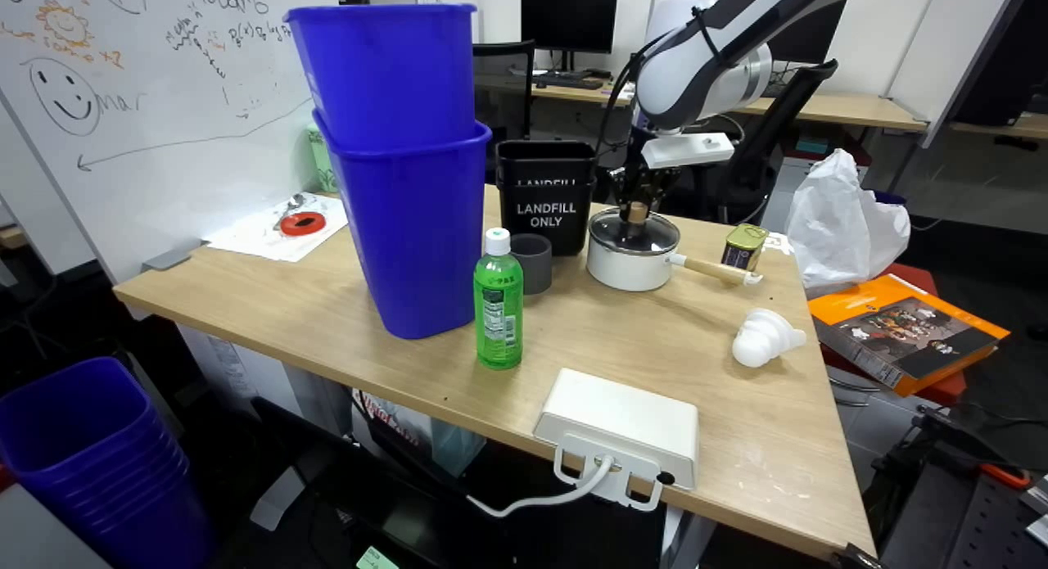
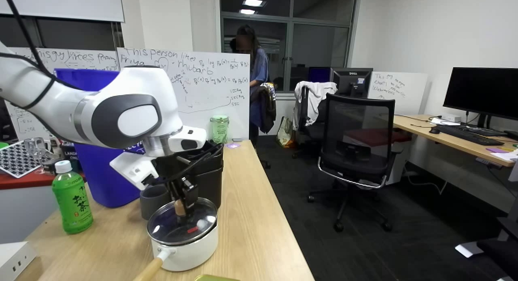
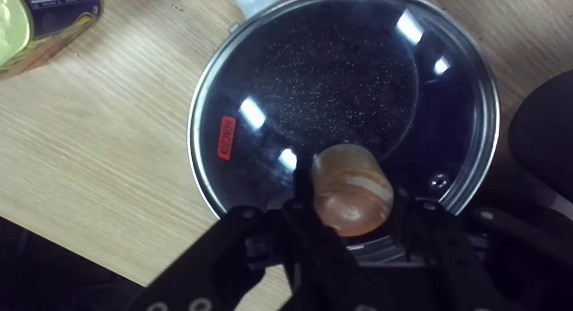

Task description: Place the lid on the white pot

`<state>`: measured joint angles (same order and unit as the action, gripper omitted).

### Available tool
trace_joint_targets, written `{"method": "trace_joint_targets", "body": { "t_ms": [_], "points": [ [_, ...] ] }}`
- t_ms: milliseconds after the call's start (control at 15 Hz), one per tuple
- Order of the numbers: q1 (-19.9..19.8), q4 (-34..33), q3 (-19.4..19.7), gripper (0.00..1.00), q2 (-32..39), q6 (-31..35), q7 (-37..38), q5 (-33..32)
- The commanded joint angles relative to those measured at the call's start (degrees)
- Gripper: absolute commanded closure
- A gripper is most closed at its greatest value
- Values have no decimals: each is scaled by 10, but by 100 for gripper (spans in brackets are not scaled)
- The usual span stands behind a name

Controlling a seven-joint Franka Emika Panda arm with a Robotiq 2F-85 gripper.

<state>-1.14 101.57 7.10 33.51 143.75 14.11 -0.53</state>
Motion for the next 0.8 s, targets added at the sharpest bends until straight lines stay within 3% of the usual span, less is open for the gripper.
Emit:
{"method": "trace_joint_targets", "body": {
  "t_ms": [0, 733],
  "points": [
    [6, 12, 10, 84, -6, 9, 9, -10],
    [7, 18, 12, 84, 2, 30, 16, -5]
  ]
}}
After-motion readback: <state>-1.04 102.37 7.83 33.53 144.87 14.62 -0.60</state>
